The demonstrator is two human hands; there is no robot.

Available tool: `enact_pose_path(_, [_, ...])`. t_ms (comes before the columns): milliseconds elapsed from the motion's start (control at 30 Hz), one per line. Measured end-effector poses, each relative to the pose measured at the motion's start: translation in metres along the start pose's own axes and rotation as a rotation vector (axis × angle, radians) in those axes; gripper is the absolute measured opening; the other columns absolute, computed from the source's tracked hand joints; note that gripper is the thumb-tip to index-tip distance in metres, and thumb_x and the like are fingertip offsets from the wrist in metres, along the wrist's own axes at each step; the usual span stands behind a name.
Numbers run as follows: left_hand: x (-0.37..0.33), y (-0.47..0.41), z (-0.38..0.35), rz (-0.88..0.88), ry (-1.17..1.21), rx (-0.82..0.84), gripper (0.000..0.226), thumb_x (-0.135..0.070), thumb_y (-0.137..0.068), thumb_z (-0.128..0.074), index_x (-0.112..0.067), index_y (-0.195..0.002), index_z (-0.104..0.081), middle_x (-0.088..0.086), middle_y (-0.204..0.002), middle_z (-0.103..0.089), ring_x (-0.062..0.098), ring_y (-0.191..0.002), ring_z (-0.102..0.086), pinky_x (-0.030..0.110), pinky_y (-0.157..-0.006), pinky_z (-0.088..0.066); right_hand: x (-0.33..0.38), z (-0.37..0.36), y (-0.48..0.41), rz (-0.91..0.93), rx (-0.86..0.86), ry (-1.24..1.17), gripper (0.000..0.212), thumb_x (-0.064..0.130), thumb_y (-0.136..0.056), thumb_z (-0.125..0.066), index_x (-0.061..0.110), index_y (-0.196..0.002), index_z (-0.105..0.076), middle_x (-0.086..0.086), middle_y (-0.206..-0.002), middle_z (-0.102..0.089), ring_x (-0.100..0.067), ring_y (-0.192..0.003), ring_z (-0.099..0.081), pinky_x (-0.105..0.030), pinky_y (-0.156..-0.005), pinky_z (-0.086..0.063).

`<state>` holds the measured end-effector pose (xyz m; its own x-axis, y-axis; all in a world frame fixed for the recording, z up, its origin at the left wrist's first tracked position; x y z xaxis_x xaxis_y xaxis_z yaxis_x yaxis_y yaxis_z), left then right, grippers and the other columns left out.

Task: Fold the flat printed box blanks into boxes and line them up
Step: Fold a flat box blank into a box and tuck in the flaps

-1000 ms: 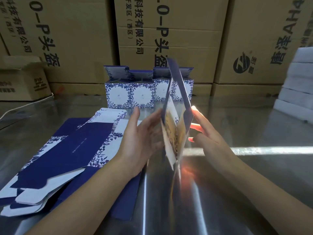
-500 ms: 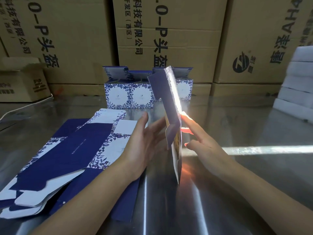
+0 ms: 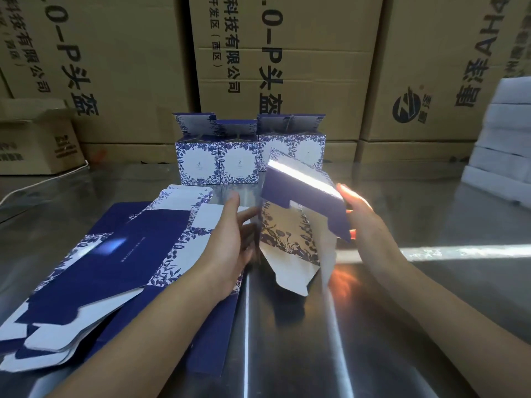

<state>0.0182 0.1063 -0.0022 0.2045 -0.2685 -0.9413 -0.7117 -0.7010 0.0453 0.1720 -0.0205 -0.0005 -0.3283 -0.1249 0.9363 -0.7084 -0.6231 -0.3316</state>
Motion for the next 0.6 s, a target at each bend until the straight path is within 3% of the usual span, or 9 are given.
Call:
enact_pose_path(33, [0.0,0.0,0.0,0.013,-0.035,0.009,0.062,-0.058,-0.095,-0.029,-0.011,-0.121,-0.061,0.011,-0.113,-0.066,0.02,-0.103,-0.061,0.034,-0.099,-0.044,-0.001,0.003,-0.004,-0.047,-0.045,-0.001,0.014,0.04,-0.093,-0.05,0.044,-0.101,-0.061,0.012,-0.121,-0.057,0.013,-0.082,-0.06,-0.01,-0.057,-0.045])
enact_pose_path(100, [0.001,0.0,-0.001,0.034,-0.061,0.027,0.062,-0.058,-0.095,-0.028,-0.011,-0.12,-0.06,0.012,-0.111,-0.065,0.019,-0.097,-0.061,0.032,-0.092,-0.047,-0.004,0.007,-0.008,-0.092,-0.08,0.026,0.015,0.049,-0.093,-0.051,0.043,-0.096,-0.064,0.018,-0.118,-0.06,0.018,-0.082,-0.056,-0.012,-0.059,-0.039])
enact_pose_path(167, [0.0,0.0,-0.002,0.041,-0.074,0.03,0.062,-0.057,-0.096,-0.027,-0.01,-0.121,-0.059,0.012,-0.116,-0.066,0.019,-0.099,-0.062,0.03,-0.088,-0.05,-0.004,0.009,-0.009,-0.103,-0.093,-0.009,0.018,0.05,-0.093,-0.05,0.041,-0.096,-0.065,0.023,-0.095,-0.067,0.017,-0.074,-0.058,-0.01,-0.057,-0.04])
enact_pose_path(233, [-0.001,0.001,-0.001,0.04,-0.087,0.036,0.063,-0.056,-0.096,-0.028,-0.008,-0.127,-0.056,0.014,-0.123,-0.062,0.021,-0.115,-0.058,0.035,-0.102,-0.043,-0.001,0.008,-0.006,-0.087,-0.077,-0.042,0.021,0.044,-0.095,-0.049,0.042,-0.081,-0.065,0.028,-0.067,-0.063,0.013,-0.062,-0.059,-0.007,-0.052,-0.042])
enact_pose_path(267, [-0.001,0.001,-0.002,0.038,-0.089,0.047,0.064,-0.055,-0.096,-0.029,-0.007,-0.13,-0.054,0.014,-0.128,-0.059,0.023,-0.121,-0.054,0.037,-0.109,-0.037,0.001,0.008,-0.004,-0.072,-0.068,-0.056,0.027,0.039,-0.096,-0.048,0.043,-0.075,-0.065,0.029,-0.063,-0.061,0.012,-0.061,-0.059,-0.007,-0.051,-0.043])
enact_pose_path(433, [-0.003,0.002,0.0,-0.056,-0.179,0.081,0.046,-0.048,-0.097,-0.035,-0.018,-0.121,-0.061,-0.001,-0.122,-0.065,0.013,-0.116,-0.058,0.034,-0.106,-0.039,0.006,0.004,0.003,0.009,0.048,-0.075,0.043,0.013,-0.1,-0.026,0.043,-0.109,-0.056,0.042,-0.078,-0.062,0.024,-0.074,-0.056,-0.002,-0.05,-0.042])
enact_pose_path(533, [-0.006,0.002,0.001,-0.15,-0.247,0.059,0.031,-0.045,-0.095,-0.043,-0.033,-0.117,-0.06,-0.013,-0.12,-0.065,0.008,-0.115,-0.058,0.034,-0.1,-0.044,0.007,0.003,0.002,0.029,0.06,-0.08,0.044,0.026,-0.102,-0.032,0.052,-0.095,-0.067,0.035,-0.078,-0.066,0.02,-0.071,-0.06,-0.004,-0.049,-0.044])
enact_pose_path(600, [-0.008,0.004,0.0,-0.228,-0.293,0.069,0.022,-0.047,-0.093,-0.046,-0.048,-0.11,-0.061,-0.018,-0.116,-0.065,0.001,-0.111,-0.058,0.033,-0.093,-0.047,0.005,0.005,0.0,0.009,0.023,-0.129,0.029,0.034,-0.1,-0.041,0.042,-0.109,-0.067,0.022,-0.086,-0.07,0.012,-0.069,-0.063,-0.006,-0.048,-0.044])
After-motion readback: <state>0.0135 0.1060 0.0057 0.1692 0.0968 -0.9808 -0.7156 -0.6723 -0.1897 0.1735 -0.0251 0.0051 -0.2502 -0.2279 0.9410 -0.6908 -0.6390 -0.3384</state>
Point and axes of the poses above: each hand's wrist, its own y-axis away from the middle knuckle, its own z-axis out of the back of the hand, x = y × z, the point moved 3 cm from there along -y, towards the middle knuckle
